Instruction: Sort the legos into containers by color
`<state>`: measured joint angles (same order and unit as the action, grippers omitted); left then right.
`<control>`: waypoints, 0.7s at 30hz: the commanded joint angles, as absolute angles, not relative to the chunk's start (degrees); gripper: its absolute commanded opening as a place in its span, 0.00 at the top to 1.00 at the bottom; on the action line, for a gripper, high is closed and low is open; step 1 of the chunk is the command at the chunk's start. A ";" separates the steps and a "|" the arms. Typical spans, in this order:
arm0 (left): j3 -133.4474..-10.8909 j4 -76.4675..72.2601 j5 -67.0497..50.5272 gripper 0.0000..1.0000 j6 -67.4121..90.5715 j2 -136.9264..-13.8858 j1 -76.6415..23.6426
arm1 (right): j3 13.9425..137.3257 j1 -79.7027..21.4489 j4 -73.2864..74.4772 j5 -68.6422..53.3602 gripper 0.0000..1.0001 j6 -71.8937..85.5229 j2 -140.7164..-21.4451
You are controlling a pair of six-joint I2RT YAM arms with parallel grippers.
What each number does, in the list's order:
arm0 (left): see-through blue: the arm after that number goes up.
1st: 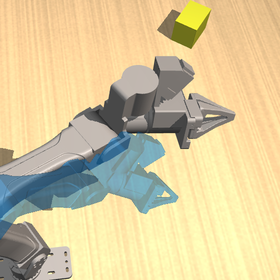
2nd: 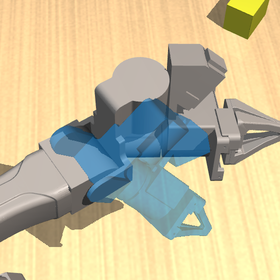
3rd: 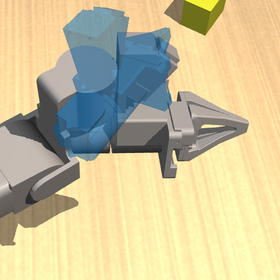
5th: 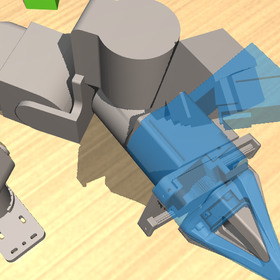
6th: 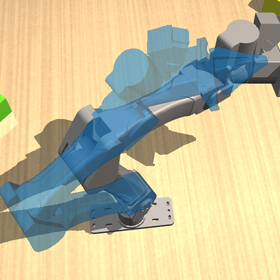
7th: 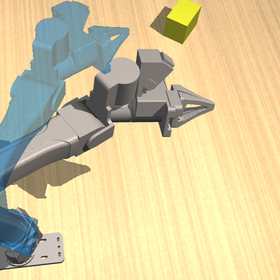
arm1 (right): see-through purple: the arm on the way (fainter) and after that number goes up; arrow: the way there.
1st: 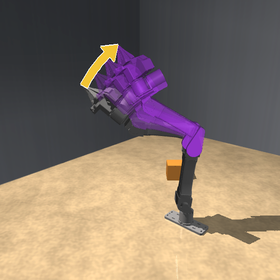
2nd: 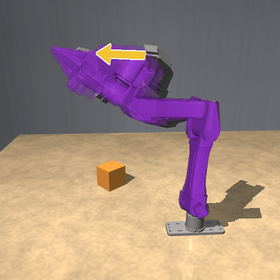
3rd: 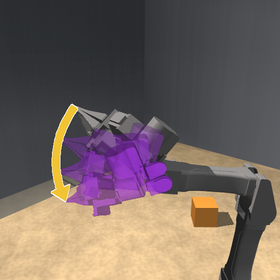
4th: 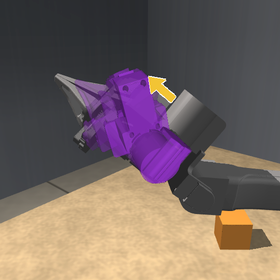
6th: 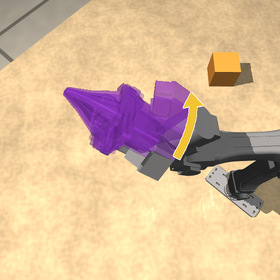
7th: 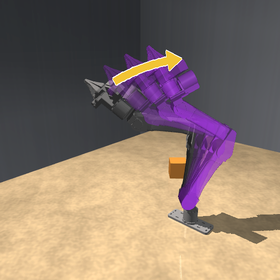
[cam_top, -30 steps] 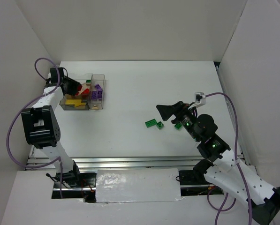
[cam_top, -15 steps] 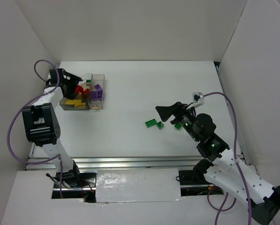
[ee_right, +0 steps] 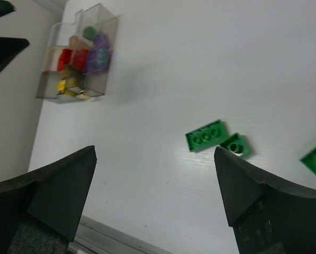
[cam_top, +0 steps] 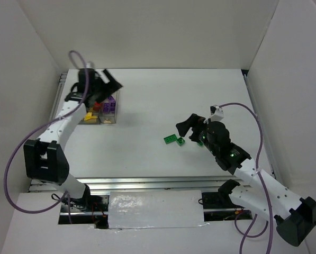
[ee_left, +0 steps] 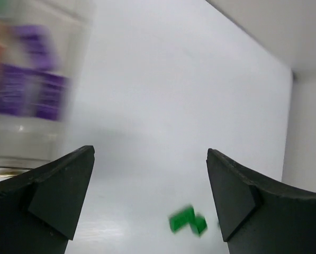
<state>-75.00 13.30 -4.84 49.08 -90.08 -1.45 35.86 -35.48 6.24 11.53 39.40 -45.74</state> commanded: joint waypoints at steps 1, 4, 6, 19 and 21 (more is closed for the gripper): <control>-78.66 20.73 -0.63 0.00 32.54 -87.01 -20.09 | 39.90 -33.49 14.57 18.10 0.00 42.62 -43.51; -75.59 20.83 1.85 0.01 28.75 -87.80 -29.93 | 40.52 -32.26 19.67 21.44 0.00 43.59 -39.82; -74.71 20.39 -0.69 0.00 23.31 -90.51 -33.82 | 41.22 -31.91 23.18 22.93 0.00 44.30 -37.20; -79.27 18.19 -5.28 0.01 1.15 -105.29 -43.86 | 38.50 -31.55 22.59 12.05 0.00 39.47 -28.13; -79.54 18.20 -4.84 0.00 0.62 -106.96 -44.38 | 38.58 -31.55 22.67 11.52 0.00 38.68 -28.21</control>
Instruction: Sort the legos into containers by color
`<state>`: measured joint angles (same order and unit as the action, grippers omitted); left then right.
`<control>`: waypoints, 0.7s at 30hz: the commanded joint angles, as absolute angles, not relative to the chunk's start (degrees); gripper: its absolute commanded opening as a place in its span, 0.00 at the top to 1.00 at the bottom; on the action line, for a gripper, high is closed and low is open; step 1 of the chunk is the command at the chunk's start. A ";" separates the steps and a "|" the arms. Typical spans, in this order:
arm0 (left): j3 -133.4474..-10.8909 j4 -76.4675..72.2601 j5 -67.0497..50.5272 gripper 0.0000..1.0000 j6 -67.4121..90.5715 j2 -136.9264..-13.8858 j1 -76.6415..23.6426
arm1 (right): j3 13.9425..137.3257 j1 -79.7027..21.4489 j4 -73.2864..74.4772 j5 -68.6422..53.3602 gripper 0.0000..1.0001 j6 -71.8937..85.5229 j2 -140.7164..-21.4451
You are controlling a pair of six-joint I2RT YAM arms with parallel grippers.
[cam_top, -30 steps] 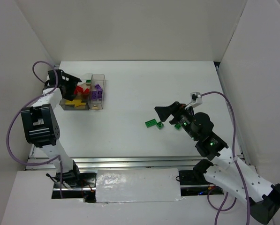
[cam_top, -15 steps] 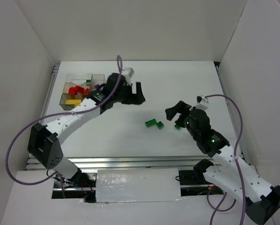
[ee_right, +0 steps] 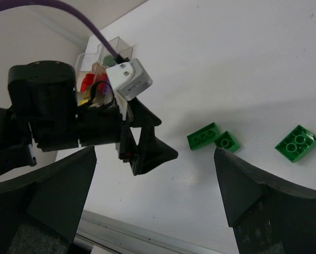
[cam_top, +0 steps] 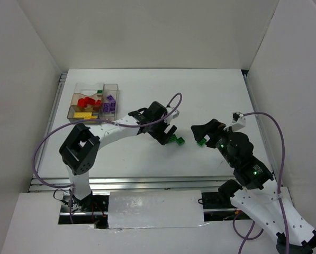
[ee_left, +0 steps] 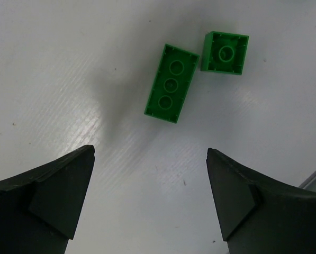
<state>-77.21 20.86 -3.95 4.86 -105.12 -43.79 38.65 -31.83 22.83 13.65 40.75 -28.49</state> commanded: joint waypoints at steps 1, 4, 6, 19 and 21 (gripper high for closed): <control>-79.63 18.02 -4.75 0.01 0.62 -107.48 -44.47 | 38.58 -31.55 22.68 11.17 0.00 38.58 -28.21; -79.98 17.58 -5.89 0.00 0.62 -109.16 -44.91 | 38.58 -31.55 22.50 10.64 0.00 37.97 -28.04; -80.24 17.32 -6.33 0.01 0.62 -110.30 -45.09 | 38.50 -31.55 22.41 10.37 0.00 37.79 -28.04; -84.98 16.17 -4.22 0.06 -3.69 -116.45 -45.70 | 37.62 -31.55 21.45 8.70 0.00 36.92 -27.86; -86.39 17.39 -3.87 0.10 -4.13 -118.20 -45.70 | 37.53 -31.55 21.53 8.79 0.00 36.83 -27.51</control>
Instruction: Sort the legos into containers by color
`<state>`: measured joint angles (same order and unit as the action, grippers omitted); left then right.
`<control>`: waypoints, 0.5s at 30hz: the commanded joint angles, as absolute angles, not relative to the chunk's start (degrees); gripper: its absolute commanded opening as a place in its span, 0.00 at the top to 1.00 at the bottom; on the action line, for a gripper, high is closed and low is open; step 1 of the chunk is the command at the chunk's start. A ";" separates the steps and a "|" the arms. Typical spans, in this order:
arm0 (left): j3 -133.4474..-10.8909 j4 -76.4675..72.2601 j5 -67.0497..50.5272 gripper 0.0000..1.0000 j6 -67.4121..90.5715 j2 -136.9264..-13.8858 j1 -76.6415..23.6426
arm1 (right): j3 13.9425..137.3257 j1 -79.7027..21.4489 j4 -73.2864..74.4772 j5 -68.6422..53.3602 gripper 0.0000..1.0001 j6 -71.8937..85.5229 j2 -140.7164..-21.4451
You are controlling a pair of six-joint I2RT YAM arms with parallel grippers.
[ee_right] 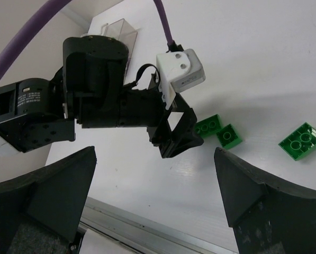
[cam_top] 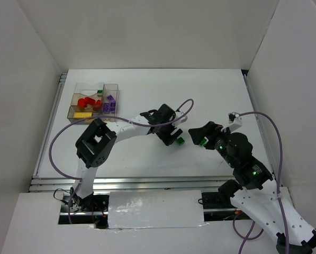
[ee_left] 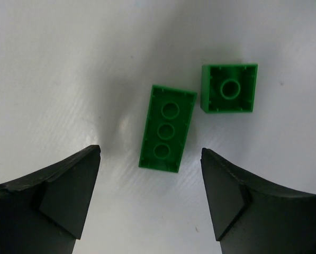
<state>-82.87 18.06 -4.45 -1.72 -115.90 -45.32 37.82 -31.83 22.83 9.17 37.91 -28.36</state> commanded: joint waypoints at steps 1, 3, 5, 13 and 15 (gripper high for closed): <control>-87.01 17.84 -3.78 0.12 -4.39 -118.73 -45.62 | 37.62 -31.55 21.53 8.79 0.00 36.74 -27.42; -88.68 18.98 -3.78 0.22 -4.66 -120.49 -45.70 | 37.70 -31.55 21.88 9.05 0.00 36.74 -27.07; -89.38 19.34 -4.30 0.29 -4.57 -121.46 -45.62 | 37.53 -31.55 22.23 9.66 0.00 36.56 -26.37; -87.72 19.61 -4.84 0.28 -3.87 -122.61 -45.62 | 37.97 -31.64 22.85 10.55 0.00 35.95 -24.96; -87.19 19.07 -4.83 0.33 -3.69 -122.43 -45.62 | 37.88 -31.55 22.76 10.72 0.00 35.95 -24.96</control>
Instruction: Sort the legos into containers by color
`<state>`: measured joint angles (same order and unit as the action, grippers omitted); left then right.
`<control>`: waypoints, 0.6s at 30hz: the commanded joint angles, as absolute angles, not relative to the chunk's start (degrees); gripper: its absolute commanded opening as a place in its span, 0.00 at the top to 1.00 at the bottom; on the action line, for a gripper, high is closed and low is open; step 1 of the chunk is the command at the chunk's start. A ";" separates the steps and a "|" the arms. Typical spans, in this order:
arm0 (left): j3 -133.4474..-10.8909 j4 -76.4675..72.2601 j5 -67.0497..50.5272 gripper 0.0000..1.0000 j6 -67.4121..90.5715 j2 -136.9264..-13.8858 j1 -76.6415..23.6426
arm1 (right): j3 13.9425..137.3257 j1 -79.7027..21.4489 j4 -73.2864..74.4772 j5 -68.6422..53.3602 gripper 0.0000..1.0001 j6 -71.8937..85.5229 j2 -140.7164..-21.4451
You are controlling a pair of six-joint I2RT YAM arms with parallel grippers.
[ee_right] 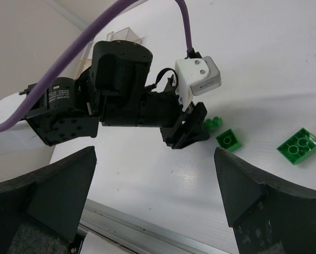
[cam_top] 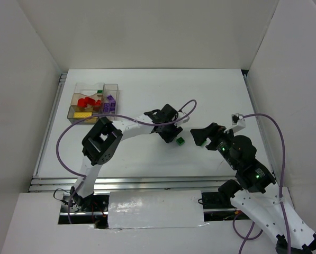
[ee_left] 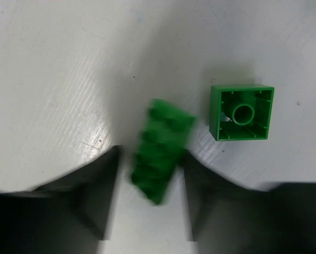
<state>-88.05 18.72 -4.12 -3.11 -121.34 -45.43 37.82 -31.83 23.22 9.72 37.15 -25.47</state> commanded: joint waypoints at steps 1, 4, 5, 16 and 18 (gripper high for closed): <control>-87.19 19.07 -4.49 0.48 -3.43 -122.61 -45.62 | 37.88 -31.55 22.76 10.72 0.00 36.03 -25.05; -87.63 19.42 -3.43 0.96 -2.90 -123.05 -45.53 | 37.53 -31.55 22.50 10.81 0.00 35.95 -24.79; -87.54 19.42 -2.99 1.00 -2.73 -122.87 -45.35 | 37.53 -31.64 22.59 10.98 0.00 35.95 -24.70; -89.64 19.68 13.67 1.00 15.35 -113.30 -34.38 | 37.44 -31.55 21.36 11.16 0.00 35.42 -25.40; -93.84 21.87 17.56 1.00 23.76 -113.03 -27.97 | 37.35 -31.55 20.92 10.55 0.00 35.51 -26.10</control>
<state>-87.79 20.69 7.75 11.09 -117.82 -35.86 37.80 -31.83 23.18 10.52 36.29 -25.23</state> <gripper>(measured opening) 0.230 0.996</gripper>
